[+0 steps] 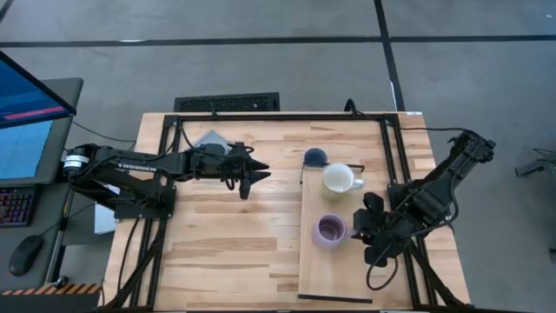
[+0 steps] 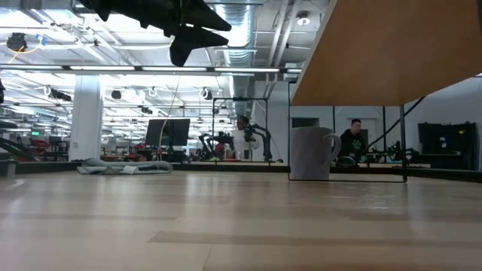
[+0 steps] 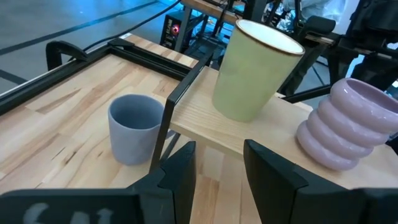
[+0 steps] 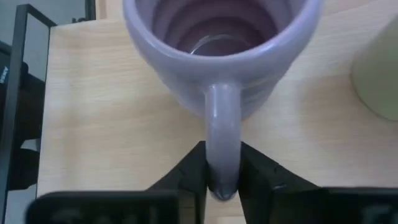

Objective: Stack small to large cups/mugs on shelf
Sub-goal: Put the violet mug on the shelf

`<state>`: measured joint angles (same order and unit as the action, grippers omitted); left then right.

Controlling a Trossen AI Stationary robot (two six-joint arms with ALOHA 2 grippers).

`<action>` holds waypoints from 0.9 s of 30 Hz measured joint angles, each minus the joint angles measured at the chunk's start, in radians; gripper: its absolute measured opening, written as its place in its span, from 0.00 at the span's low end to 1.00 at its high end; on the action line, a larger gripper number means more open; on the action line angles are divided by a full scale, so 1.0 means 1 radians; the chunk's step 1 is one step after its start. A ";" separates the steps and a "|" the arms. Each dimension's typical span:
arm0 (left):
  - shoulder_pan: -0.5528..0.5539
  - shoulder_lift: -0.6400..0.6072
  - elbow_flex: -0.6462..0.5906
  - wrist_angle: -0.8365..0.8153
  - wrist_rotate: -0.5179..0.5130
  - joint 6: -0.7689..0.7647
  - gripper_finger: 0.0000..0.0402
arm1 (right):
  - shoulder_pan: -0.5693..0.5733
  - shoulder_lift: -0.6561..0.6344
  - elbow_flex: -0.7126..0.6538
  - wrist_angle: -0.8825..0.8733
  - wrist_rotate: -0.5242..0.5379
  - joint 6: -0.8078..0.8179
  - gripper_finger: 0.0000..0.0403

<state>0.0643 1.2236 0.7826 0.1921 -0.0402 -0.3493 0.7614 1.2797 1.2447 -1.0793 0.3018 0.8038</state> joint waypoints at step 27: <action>0.000 0.000 0.000 0.000 0.000 -0.013 0.31 | -0.005 -0.109 0.001 -0.130 0.022 0.024 0.18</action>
<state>0.0643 1.2236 0.7826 0.1921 -0.0402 -0.3627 0.7563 1.1712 1.2461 -1.2092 0.3233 0.8279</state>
